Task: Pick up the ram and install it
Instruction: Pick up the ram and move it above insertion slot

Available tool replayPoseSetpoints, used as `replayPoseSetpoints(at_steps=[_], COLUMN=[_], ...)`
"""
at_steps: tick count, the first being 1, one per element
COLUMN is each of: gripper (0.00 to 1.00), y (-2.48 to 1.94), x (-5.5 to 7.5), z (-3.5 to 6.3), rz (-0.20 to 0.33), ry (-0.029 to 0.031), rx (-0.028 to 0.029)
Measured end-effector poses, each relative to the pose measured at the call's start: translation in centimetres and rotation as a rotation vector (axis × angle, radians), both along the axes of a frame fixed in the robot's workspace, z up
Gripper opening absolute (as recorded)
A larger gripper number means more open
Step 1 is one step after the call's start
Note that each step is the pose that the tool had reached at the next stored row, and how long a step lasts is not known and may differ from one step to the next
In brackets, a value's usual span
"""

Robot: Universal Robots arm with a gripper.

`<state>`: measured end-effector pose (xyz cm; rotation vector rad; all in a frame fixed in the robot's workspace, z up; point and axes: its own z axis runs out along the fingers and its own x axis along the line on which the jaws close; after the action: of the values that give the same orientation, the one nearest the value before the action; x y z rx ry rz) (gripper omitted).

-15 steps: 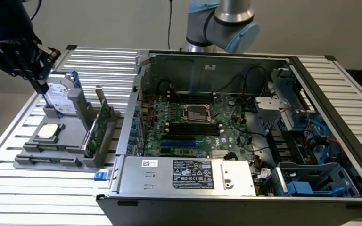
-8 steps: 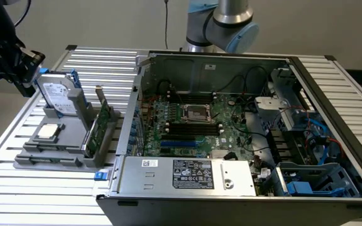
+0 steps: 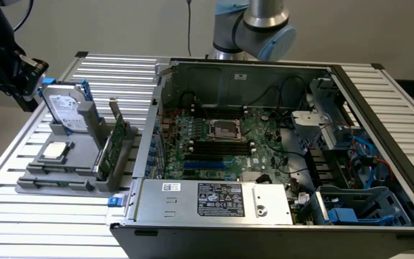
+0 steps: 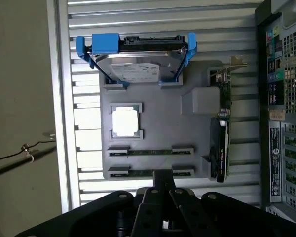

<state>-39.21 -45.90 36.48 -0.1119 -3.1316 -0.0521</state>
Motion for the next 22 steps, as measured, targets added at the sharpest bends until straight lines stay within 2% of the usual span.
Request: replayPoseSetpoints(at_steps=[11, 22], gripper=[0.11, 0.11], y=[-0.02, -0.04], x=[-0.19, -0.21], z=[-0.11, -0.48], rz=[0.002, 0.192], ry=[0.0, 0.0001], rx=[-0.0001, 0.0])
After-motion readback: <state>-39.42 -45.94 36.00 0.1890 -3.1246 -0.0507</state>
